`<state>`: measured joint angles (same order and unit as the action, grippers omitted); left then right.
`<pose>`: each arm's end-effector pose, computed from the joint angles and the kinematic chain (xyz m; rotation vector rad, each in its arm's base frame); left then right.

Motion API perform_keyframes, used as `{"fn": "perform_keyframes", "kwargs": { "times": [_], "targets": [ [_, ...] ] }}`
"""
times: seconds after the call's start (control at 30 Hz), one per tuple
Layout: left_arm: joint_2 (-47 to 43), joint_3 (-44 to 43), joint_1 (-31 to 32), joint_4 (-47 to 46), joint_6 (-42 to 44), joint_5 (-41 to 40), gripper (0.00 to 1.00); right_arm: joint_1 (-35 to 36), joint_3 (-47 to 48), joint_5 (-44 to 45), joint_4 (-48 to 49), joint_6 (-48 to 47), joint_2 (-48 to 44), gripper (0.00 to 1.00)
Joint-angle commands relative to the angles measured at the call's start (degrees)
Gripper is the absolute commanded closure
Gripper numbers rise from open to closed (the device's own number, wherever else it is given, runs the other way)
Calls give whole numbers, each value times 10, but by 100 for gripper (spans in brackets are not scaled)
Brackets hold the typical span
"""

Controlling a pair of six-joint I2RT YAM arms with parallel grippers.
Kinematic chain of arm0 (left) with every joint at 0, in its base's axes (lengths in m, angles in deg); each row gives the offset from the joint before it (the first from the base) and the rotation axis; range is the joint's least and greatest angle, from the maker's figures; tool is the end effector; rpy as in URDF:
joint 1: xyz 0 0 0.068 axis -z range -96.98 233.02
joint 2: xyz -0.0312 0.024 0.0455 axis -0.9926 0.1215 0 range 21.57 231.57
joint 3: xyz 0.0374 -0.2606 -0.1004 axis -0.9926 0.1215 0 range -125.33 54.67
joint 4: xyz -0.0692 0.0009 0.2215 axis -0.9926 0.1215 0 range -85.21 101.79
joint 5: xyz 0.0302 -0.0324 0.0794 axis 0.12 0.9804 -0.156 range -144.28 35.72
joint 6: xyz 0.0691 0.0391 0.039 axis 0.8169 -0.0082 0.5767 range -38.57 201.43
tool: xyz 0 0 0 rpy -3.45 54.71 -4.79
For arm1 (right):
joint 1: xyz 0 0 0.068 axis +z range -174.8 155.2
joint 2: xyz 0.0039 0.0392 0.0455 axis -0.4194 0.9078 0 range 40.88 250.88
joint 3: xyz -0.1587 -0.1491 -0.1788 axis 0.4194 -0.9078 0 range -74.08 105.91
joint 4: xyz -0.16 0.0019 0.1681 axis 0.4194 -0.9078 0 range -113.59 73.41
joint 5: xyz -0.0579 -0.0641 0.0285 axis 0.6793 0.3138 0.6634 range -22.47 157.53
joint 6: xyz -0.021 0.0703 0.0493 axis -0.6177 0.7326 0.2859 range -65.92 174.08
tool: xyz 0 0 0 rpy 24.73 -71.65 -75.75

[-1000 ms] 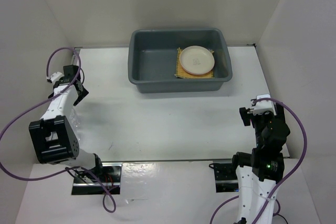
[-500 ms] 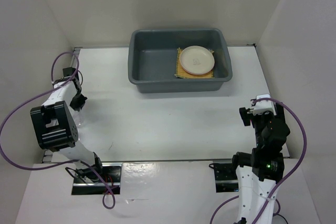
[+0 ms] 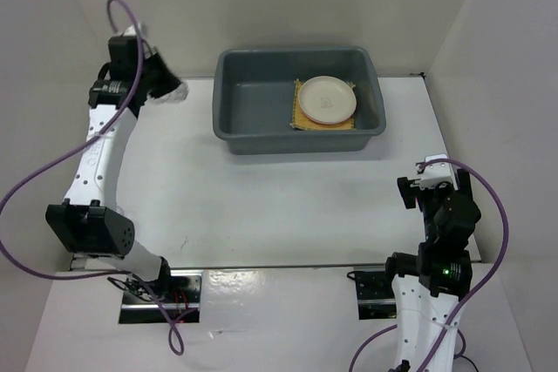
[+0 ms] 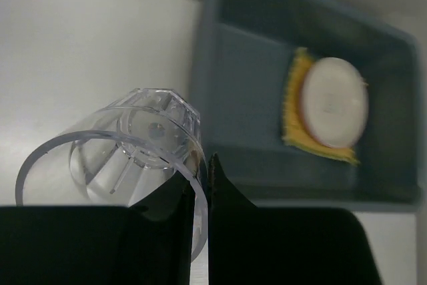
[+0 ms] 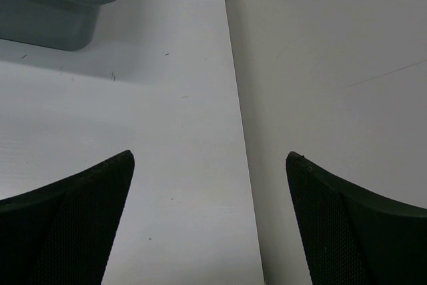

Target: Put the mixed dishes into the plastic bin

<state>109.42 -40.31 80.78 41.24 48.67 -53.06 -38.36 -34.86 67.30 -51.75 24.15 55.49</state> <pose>0.3469 0.0119 0.3978 -0.6193 2.0078 -0.3450 0.0726 -0.0171 0.2980 -0.2575 1.7685 -0.5470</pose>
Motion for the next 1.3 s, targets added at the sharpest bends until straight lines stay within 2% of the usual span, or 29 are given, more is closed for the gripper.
{"fn": "perform_keyframes", "kwargs": {
  "times": [0.0,0.1,0.23,0.33,0.37,0.4,0.5,0.7,0.8,0.87,1.17,1.27],
  "targets": [
    [48,-108,91,37,53,70,100,-4,-7,8,11,-4,2,1],
    [100,-134,133,62,65,31,100,-4,-7,14,11,-4,8,1],
    [175,-193,201,90,87,43,100,-4,-7,14,11,-4,8,1],
    [278,-306,259,156,107,0,100,-4,-7,8,11,-4,8,1],
    [309,-346,270,181,112,-46,100,-4,-7,8,11,-4,8,1],
    [372,-441,281,238,106,-73,100,-4,-7,8,11,-4,8,1],
    [474,-594,318,312,106,-146,100,-4,-7,8,11,-4,8,1],
    [521,-616,324,296,106,-143,100,1,-7,14,11,-4,8,1],
    [547,-616,324,311,99,-160,84,1,-7,14,11,-4,8,1],
    [564,-616,324,316,99,-160,81,1,-7,14,11,-4,8,1],
    [605,-629,324,311,99,-154,81,1,-7,14,11,-4,8,1],
    [596,-635,324,321,88,-185,81,1,-7,14,11,-4,8,1]
  ]
}}
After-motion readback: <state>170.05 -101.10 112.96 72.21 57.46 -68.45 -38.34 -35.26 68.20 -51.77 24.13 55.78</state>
